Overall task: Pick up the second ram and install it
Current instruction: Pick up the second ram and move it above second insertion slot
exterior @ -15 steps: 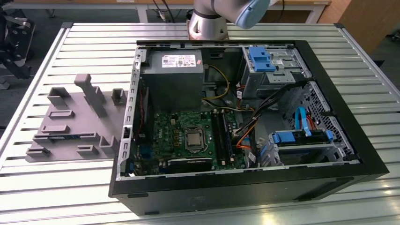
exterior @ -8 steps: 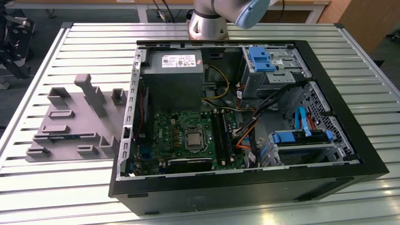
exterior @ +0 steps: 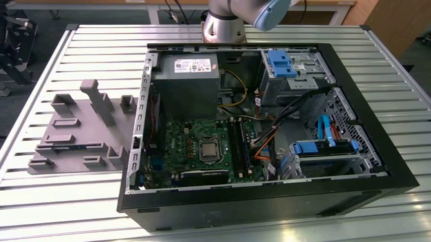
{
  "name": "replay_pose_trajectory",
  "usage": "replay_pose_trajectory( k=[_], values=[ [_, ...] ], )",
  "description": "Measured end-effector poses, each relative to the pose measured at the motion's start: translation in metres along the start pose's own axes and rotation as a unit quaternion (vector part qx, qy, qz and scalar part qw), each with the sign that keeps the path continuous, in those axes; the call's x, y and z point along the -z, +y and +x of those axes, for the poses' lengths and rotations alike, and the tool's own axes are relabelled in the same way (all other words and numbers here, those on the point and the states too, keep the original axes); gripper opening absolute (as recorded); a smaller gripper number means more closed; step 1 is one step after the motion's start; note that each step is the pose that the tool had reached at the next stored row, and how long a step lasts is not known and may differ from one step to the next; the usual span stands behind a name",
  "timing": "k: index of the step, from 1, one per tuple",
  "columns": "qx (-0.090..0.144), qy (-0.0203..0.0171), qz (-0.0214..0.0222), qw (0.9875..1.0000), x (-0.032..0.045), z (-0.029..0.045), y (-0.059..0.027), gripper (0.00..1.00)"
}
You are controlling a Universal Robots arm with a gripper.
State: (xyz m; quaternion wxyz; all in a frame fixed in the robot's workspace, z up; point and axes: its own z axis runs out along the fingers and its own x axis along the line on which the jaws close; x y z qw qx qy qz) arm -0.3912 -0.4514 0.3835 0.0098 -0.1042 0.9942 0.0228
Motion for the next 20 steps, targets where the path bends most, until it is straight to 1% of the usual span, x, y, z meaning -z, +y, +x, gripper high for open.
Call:
replay_pose_trajectory(
  k=[4, 7, 10, 14, 15, 20],
  values=[
    [0.03, 0.0012, -0.0008, 0.9995, -0.0001, 0.0005, 0.0001, 0.11],
    [0.054, 0.0023, -0.0013, 0.9985, 0.0, 0.0008, 0.0002, 0.11],
    [0.079, 0.0034, -0.0019, 0.9969, -0.0001, 0.0011, 0.0002, 0.11],
    [0.111, 0.0047, -0.0027, 0.9938, -0.0001, 0.0014, 0.0003, 0.11],
    [0.115, 0.0048, -0.0028, 0.9933, -0.0002, 0.0016, 0.0003, 0.11],
    [0.116, 0.005, -0.0028, 0.9932, -0.0001, 0.0018, 0.0004, 0.11]
  ],
)
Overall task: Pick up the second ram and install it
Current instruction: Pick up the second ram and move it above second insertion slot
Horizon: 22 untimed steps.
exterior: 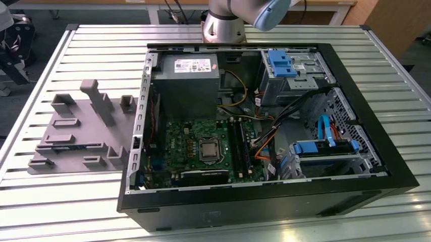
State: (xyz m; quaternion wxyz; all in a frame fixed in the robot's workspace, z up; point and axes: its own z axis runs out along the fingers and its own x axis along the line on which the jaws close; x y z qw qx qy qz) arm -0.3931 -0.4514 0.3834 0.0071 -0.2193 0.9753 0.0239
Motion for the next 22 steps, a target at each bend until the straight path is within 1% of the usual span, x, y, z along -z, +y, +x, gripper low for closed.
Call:
replay_pose_trajectory(
  k=[5, 7, 10, 12, 15, 17, 20, 22],
  values=[
    [0.001, 0.0, 0.0, 1.0, 0.0, 0.0, 0.0, 0.11],
    [0.005, 0.0002, -0.0002, 1.0, 0.0, 0.0001, 0.0, 0.11],
    [0.024, 0.001, -0.0006, 0.9997, 0.0, 0.0005, 0.0, 0.11],
    [0.039, 0.0018, -0.0009, 0.9992, 0.0001, 0.0007, 0.0001, 0.11],
    [0.063, 0.0028, -0.0015, 0.998, 0.0001, 0.0011, 0.0003, 0.11],
    [0.079, 0.0034, -0.0019, 0.9969, 0.0, 0.0013, 0.0004, 0.11],
    [0.102, 0.0045, -0.0025, 0.9948, 0.0, 0.0016, 0.0005, 0.11],
    [0.118, 0.0052, -0.0029, 0.993, 0.0, 0.0018, 0.0006, 0.11]
  ],
)
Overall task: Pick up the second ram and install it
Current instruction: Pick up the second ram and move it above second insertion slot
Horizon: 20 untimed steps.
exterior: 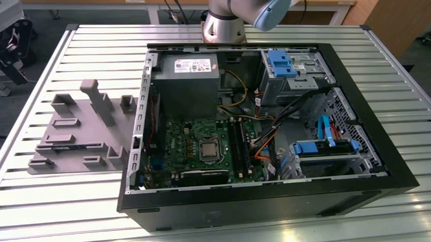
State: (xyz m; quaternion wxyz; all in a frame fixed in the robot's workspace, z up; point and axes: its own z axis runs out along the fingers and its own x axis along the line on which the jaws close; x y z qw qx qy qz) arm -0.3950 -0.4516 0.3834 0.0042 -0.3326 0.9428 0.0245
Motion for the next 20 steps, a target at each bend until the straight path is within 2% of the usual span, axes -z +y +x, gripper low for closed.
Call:
replay_pose_trajectory(
  k=[7, 17, 20],
  values=[
    [0.044, 0.0019, -0.001, 0.999, 0.0, 0.0002, 0.0002, 0.11],
    [0.046, 0.002, -0.001, 0.9989, -0.0001, 0.0002, 0.0001, 0.11],
    [0.064, 0.0029, -0.0015, 0.998, 0.0, 0.0004, 0.0002, 0.11]
  ],
)
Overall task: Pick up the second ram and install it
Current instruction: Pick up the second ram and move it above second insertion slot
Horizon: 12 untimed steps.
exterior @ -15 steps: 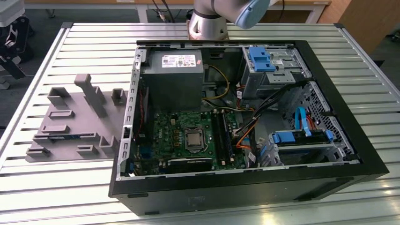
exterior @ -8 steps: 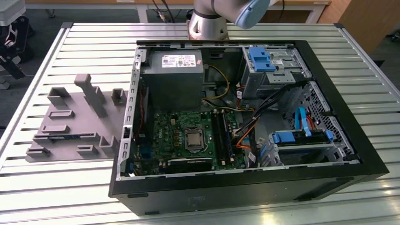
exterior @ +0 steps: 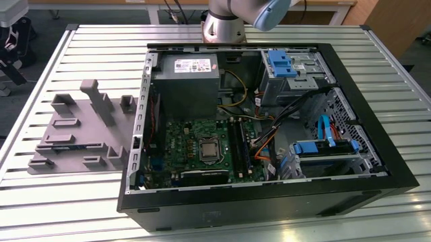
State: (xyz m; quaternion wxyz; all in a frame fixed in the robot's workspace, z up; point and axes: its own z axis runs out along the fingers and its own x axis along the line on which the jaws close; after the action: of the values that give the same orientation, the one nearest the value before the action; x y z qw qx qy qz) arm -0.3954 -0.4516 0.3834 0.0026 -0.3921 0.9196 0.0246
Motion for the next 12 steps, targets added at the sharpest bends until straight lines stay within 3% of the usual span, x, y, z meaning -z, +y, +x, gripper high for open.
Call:
replay_pose_trajectory(
  k=[6, 9, 12],
  values=[
    [0.05, 0.0021, -0.0012, 0.9987, -0.0002, 0.0004, 0.0004, 0.11],
    [0.076, 0.0033, -0.0017, 0.9971, -0.0005, 0.0005, 0.0005, 0.11],
    [0.103, 0.0046, -0.0023, 0.9946, -0.0006, 0.0005, 0.0006, 0.11]
  ],
)
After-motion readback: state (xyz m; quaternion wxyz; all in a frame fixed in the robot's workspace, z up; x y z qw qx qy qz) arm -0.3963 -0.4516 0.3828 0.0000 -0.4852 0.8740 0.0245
